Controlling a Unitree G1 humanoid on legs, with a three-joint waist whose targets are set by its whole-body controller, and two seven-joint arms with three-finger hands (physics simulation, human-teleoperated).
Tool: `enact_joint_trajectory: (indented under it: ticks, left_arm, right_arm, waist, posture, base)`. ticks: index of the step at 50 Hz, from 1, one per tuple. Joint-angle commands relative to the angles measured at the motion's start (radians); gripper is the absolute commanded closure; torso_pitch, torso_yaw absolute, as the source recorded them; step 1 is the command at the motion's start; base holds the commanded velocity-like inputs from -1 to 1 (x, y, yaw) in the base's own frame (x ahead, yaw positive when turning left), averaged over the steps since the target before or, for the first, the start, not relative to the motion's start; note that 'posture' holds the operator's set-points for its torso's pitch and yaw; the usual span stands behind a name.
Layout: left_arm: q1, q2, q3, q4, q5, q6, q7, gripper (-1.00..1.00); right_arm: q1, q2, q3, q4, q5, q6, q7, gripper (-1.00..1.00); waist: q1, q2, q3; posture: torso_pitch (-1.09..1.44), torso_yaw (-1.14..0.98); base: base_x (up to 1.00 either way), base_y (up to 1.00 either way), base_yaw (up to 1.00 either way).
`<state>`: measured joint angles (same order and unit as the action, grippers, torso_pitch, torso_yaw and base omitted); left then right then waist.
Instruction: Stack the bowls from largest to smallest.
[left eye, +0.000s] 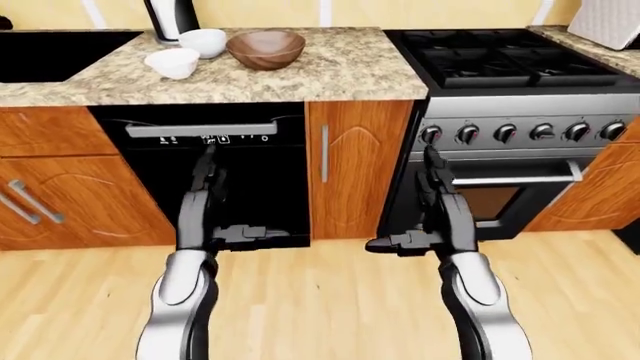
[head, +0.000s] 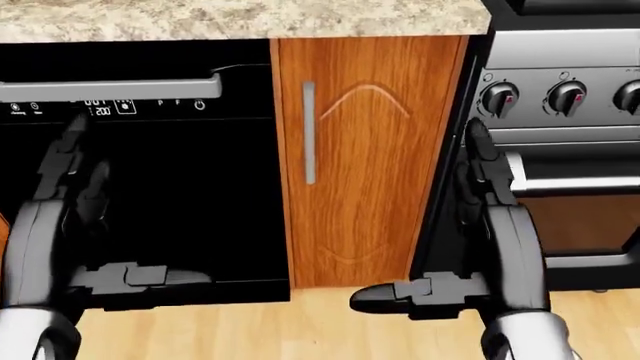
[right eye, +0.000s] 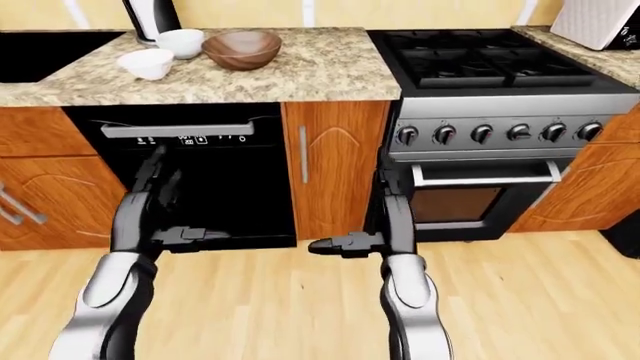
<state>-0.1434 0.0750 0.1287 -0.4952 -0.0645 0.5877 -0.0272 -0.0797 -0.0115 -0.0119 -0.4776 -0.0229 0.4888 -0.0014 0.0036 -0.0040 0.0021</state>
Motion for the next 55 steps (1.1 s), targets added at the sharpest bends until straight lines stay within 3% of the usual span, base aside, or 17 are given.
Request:
enact_joint_trajectory:
  ticks: [1, 3, 6, 18, 23, 25, 26, 27, 38, 40, 41, 42, 43, 45, 52, 54, 55]
  left_arm:
    - [-0.038, 0.012, 0.003, -0.092, -0.019, 0.073, 0.004, -1.0]
    - [-0.058, 0.023, 0.012, -0.126, -0.024, 0.116, 0.001, -1.0]
    - [-0.084, 0.039, 0.032, -0.167, -0.035, 0.173, -0.001, -1.0]
    - [-0.223, 0.12, 0.122, -0.272, -0.111, 0.378, 0.015, -1.0]
    - [-0.25, 0.142, 0.121, -0.291, -0.126, 0.418, 0.025, -1.0]
    - [-0.263, 0.15, 0.119, -0.303, -0.129, 0.437, 0.027, -1.0]
    - [-0.269, 0.152, 0.12, -0.312, -0.132, 0.45, 0.029, -1.0]
    - [-0.271, 0.152, 0.12, -0.316, -0.134, 0.454, 0.029, -1.0]
    - [-0.29, 0.156, 0.115, -0.32, -0.13, 0.467, 0.021, -1.0]
    - [-0.297, 0.158, 0.126, -0.334, -0.139, 0.483, 0.022, -1.0]
    - [-0.304, 0.161, 0.134, -0.333, -0.146, 0.488, 0.022, -1.0]
    - [-0.314, 0.166, 0.141, -0.338, -0.152, 0.501, 0.024, -1.0]
    - [-0.318, 0.171, 0.149, -0.337, -0.159, 0.503, 0.025, -1.0]
    - [-0.323, 0.176, 0.164, -0.349, -0.178, 0.516, 0.029, -1.0]
    - [-0.335, 0.218, 0.241, -0.354, -0.262, 0.54, 0.043, -1.0]
    - [-0.341, 0.236, 0.261, -0.359, -0.292, 0.551, 0.056, -1.0]
    - [-0.346, 0.246, 0.271, -0.357, -0.306, 0.554, 0.061, -1.0]
  right_arm:
    - [-0.035, -0.001, -0.001, -0.042, 0.006, 0.027, -0.005, -1.0]
    - [-0.059, -0.001, -0.001, -0.071, 0.019, 0.06, -0.007, -1.0]
    - [-0.101, -0.004, -0.002, -0.141, 0.032, 0.155, -0.015, -1.0]
    - [-0.23, -0.02, -0.007, -0.31, 0.03, 0.396, -0.035, -1.0]
    - [-0.27, -0.031, -0.005, -0.338, 0.018, 0.452, -0.044, -1.0]
    - [-0.289, -0.035, -0.007, -0.359, 0.017, 0.486, -0.041, -1.0]
    - [-0.29, -0.038, -0.016, -0.344, 0.019, 0.466, -0.036, -1.0]
    - [-0.292, -0.037, -0.02, -0.348, 0.023, 0.466, -0.036, -1.0]
    - [-0.331, -0.057, -0.044, -0.394, 0.037, 0.526, -0.037, -1.0]
    - [-0.344, -0.06, -0.045, -0.396, 0.04, 0.538, -0.041, -1.0]
    - [-0.353, -0.061, -0.045, -0.4, 0.042, 0.547, -0.042, -1.0]
    - [-0.36, -0.062, -0.045, -0.407, 0.043, 0.558, -0.045, -1.0]
    - [-0.371, -0.063, -0.042, -0.416, 0.043, 0.574, -0.049, -1.0]
    - [-0.386, -0.062, -0.036, -0.422, 0.041, 0.591, -0.057, -1.0]
    - [-0.45, -0.061, -0.011, -0.425, 0.023, 0.634, -0.064, -1.0]
    - [-0.465, -0.059, -0.002, -0.432, 0.018, 0.649, -0.065, -1.0]
    - [-0.476, -0.057, 0.0, -0.438, 0.016, 0.661, -0.065, -1.0]
  waist:
    - [-0.001, 0.004, -0.017]
    - [0.011, 0.009, -0.028]
    - [0.017, 0.003, 0.0]
    - [0.063, -0.008, 0.024]
    - [0.034, 0.062, 0.014]
    - [0.047, 0.098, 0.036]
    - [0.033, 0.07, 0.056]
    - [0.028, 0.068, 0.058]
    - [0.044, -0.01, 0.048]
    - [0.049, -0.044, 0.049]
    - [0.042, -0.084, 0.038]
    - [0.034, -0.089, 0.061]
    - [0.035, -0.047, 0.06]
    - [0.031, -0.054, 0.023]
    - [0.048, -0.037, 0.014]
    - [0.047, 0.015, -0.003]
    - [0.049, 0.066, -0.006]
  posture:
    - [0.0, 0.0]
    - [0.0, 0.0]
    - [0.0, 0.0]
    - [0.0, 0.0]
    - [0.0, 0.0]
    - [0.0, 0.0]
    - [0.0, 0.0]
    - [0.0, 0.0]
    - [0.0, 0.0]
    - [0.0, 0.0]
    - [0.0, 0.0]
    - [0.0, 0.0]
    - [0.0, 0.0]
    - [0.0, 0.0]
    - [0.0, 0.0]
    - [0.0, 0.0]
    - [0.0, 0.0]
  base:
    - [0.0, 0.0, 0.0]
    - [0.0, 0.0, 0.22]
    - [0.0, 0.0, 0.77]
    - [0.0, 0.0, 0.99]
    - [0.07, 0.0, 0.62]
    - [0.53, 0.0, 0.0]
    - [0.74, 0.0, 0.0]
    - [0.79, 0.0, 0.0]
    - [0.96, 0.0, 0.0]
    - [0.98, 0.0, 0.0]
    - [0.97, 0.0, 0.0]
    - [0.98, 0.0, 0.0]
    - [0.98, 0.0, 0.0]
    - [0.98, 0.0, 0.0]
    - [0.91, 0.26, 0.0]
    - [0.29, 0.47, 0.0]
    - [0.08, 0.46, 0.0]
